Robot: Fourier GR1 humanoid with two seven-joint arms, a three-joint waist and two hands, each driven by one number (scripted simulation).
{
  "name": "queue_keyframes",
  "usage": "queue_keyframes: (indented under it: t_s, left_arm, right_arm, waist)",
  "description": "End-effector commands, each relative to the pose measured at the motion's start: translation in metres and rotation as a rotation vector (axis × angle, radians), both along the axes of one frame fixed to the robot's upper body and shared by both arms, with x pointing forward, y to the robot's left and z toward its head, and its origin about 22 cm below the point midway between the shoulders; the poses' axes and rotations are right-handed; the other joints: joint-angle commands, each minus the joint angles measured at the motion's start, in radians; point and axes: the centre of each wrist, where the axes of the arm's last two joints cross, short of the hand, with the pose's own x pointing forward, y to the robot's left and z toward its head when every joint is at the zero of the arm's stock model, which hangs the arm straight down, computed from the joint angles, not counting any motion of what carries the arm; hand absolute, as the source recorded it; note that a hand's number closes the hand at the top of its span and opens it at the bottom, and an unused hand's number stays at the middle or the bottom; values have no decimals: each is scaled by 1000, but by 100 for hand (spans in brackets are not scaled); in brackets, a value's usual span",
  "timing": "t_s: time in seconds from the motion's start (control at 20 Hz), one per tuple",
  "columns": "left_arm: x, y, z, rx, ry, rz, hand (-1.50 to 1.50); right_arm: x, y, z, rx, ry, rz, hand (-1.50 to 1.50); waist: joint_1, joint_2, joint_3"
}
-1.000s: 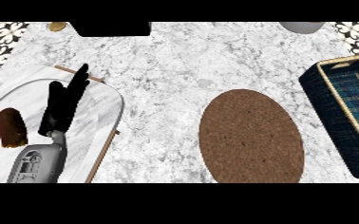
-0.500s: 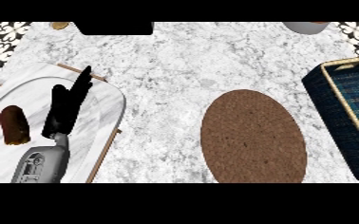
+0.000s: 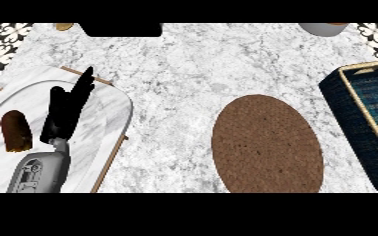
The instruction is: Pick the squash from the placemat and place it in the basket
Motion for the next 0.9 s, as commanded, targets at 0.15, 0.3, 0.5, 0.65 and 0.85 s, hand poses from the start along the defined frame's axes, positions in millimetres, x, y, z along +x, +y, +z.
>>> queue_keyframes:
  t_s: [0.15, 0.3, 0.5, 0.65, 0.85]
  left_arm:
    - [6, 9, -6, 9, -10, 15, 0]
    - [7, -9, 12, 5, 0, -10, 0]
    - [5, -14, 5, -5, -7, 0, 0]
    - [8, 2, -16, -23, 26, -2, 0]
    - [-2, -3, -8, -1, 13, 6, 0]
  right_arm:
    - [20, -10, -59, 206, 80, -45, 150]
    - [27, -27, -57, 293, 60, -47, -150]
    - [13, -40, -82, 307, -43, -20, -150]
    - [22, -32, -76, 367, -185, -26, -150]
    - [0, -55, -55, 424, -349, -95, -150]
  waist:
    - [-4, 0, -1]
    - [6, 0, 0]
    - [0, -2, 0]
    - [-2, 0, 0]
    - [-2, -2, 0]
